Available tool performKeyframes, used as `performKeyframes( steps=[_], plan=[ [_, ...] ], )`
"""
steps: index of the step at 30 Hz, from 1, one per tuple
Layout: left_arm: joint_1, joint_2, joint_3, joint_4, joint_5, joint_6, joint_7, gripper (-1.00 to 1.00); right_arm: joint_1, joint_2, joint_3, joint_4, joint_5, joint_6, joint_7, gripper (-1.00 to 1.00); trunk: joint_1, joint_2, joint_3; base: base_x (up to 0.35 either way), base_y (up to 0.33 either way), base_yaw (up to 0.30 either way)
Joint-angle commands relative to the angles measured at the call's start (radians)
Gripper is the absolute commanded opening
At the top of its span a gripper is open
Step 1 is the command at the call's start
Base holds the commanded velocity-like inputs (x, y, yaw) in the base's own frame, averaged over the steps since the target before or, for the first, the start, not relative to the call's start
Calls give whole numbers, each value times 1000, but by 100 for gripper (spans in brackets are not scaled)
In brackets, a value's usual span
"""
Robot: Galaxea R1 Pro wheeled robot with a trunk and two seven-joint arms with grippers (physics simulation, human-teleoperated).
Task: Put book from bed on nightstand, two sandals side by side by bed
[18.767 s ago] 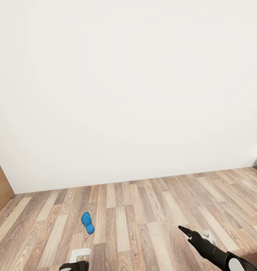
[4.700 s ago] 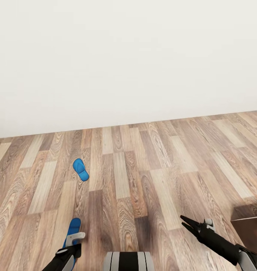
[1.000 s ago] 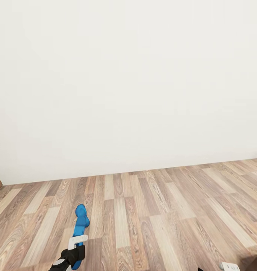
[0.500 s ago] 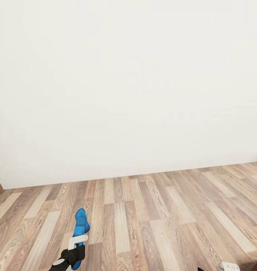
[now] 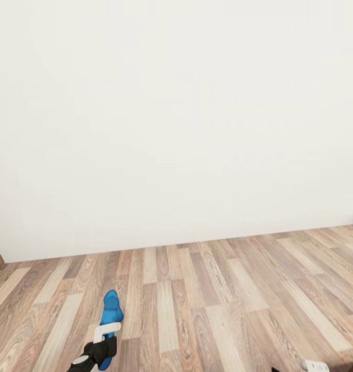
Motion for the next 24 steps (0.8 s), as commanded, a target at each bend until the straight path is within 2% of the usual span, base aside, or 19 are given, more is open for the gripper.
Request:
performKeyframes(
  steps=[1,3,6,10,15,24],
  plan=[
    [0,0,0,1,7,-3,0,-100,0,0,-2,0,-8,5,6,100,-4,7,2,0,0,0],
    [0,0,0,1,7,-4,0,-100,0,0,-1,1,-8,5,6,100,-12,21,9,0,0,0],
    [9,-17,-3,-5,8,-4,1,-100,13,2,-10,-10,-7,19,3,100,-12,21,8,0,0,0],
    [9,-18,-3,-5,8,-3,1,-100,13,2,-10,-11,-8,19,5,100,-12,21,8,0,0,0],
    [10,-45,-1,-5,8,-7,0,-100,13,1,-10,14,-9,19,7,100,-12,21,8,0,0,0],
    [10,-49,-1,-6,8,-7,0,-100,13,1,-10,21,-9,19,4,100,-12,21,8,0,0,0]
  ],
)
